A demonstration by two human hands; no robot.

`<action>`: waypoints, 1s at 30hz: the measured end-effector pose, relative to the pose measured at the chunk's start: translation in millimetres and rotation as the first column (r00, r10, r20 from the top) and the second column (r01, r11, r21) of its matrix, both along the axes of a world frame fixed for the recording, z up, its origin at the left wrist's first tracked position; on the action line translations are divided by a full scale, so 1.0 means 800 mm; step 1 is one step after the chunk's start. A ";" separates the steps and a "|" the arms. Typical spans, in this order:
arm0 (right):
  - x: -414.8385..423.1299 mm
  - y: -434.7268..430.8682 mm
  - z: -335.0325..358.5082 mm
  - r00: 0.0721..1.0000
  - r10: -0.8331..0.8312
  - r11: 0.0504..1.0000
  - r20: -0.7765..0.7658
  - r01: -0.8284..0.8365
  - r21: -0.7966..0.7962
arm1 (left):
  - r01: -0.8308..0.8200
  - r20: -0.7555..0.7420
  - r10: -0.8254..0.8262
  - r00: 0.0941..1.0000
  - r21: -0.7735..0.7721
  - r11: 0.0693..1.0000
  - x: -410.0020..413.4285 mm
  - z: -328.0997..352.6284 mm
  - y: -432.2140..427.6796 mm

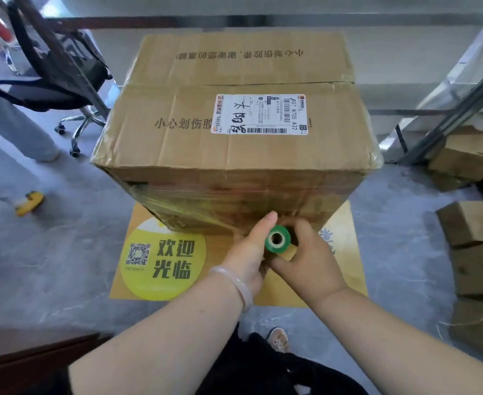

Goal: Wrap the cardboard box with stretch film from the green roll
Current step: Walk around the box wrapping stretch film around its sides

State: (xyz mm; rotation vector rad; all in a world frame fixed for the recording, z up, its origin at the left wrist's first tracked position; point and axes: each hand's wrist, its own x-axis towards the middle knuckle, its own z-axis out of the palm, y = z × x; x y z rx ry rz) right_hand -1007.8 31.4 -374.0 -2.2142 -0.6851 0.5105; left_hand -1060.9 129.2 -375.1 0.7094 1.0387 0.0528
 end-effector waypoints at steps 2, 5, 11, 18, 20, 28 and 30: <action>0.009 -0.004 0.004 0.999 -0.030 1.000 0.030 0.030 -0.003 | 0.018 0.045 -0.018 0.999 0.012 1.000 -0.002 0.001 -0.011; 0.017 -0.008 0.008 0.993 -0.054 0.997 0.108 0.059 -0.044 | 0.048 0.067 -0.049 0.997 0.022 0.999 -0.006 0.001 -0.029; 0.026 -0.020 0.010 0.968 -0.206 0.978 0.145 0.208 -0.002 | 0.080 0.129 -0.079 0.989 -0.004 0.997 0.011 0.003 -0.034; 0.019 -0.029 0.008 0.980 -0.151 0.986 0.127 0.140 0.090 | 0.052 0.201 -0.035 0.979 -0.080 0.995 0.024 -0.009 -0.024; 0.019 -0.035 0.004 0.977 -0.144 0.989 0.155 0.135 0.068 | 0.065 0.198 -0.052 0.979 -0.056 0.996 0.024 -0.008 -0.028; 0.047 -0.046 0.018 0.955 -0.296 0.954 0.009 0.295 0.043 | -0.033 0.148 0.029 0.989 0.025 0.999 0.040 -0.011 -0.053; 0.057 -0.050 0.023 0.961 -0.274 0.961 0.046 0.275 -0.023 | 0.010 0.134 -0.014 0.991 0.029 1.000 0.037 -0.004 -0.073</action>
